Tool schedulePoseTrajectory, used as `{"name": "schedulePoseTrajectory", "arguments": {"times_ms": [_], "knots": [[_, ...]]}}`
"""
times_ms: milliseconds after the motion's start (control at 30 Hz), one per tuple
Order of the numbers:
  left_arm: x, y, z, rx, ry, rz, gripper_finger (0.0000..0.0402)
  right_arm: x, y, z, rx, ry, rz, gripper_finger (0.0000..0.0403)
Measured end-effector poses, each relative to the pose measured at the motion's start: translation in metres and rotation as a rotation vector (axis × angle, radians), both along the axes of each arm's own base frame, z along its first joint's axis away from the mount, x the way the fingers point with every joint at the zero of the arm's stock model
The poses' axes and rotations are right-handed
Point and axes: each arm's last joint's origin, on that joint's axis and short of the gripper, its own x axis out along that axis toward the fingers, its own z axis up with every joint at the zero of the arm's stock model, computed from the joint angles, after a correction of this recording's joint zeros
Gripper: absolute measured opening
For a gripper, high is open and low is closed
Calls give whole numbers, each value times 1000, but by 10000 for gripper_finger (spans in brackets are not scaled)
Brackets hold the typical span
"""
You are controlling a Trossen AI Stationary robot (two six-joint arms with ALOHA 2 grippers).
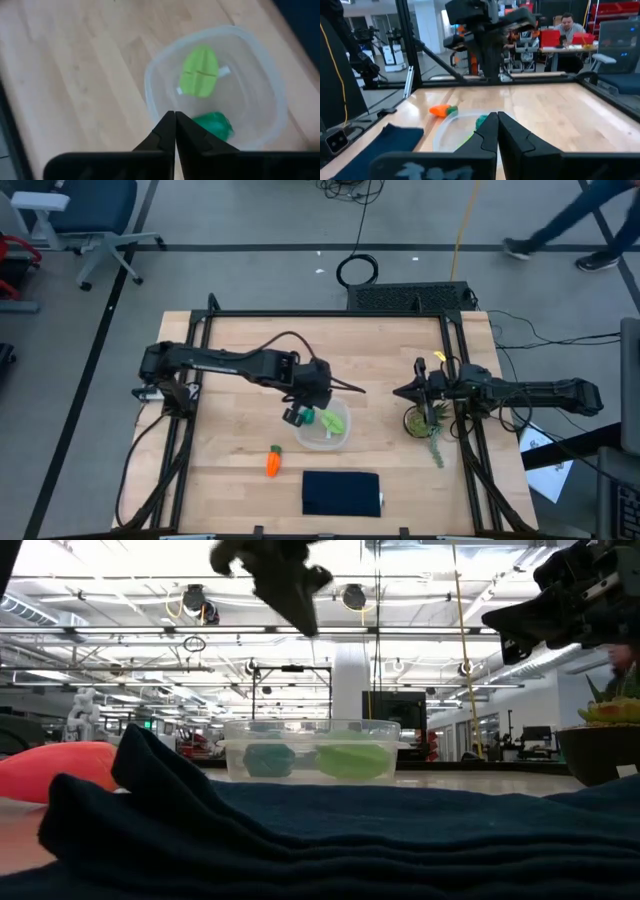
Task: Pick and placing Produce into tupperware
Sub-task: Put the carrot into the bin
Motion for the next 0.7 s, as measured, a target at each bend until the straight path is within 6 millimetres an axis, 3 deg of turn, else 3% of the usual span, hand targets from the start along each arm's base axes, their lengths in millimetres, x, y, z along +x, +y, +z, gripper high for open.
{"name": "schedulePoseTrajectory", "arguments": {"times_ms": [333,700], "knots": [[-48,-10,60,24,-228,22,1,-3,2,6,-7,-61,9,0],[-109,6,63,-90,-617,109,0,-3,2,7,4,-69,7,0]]}}
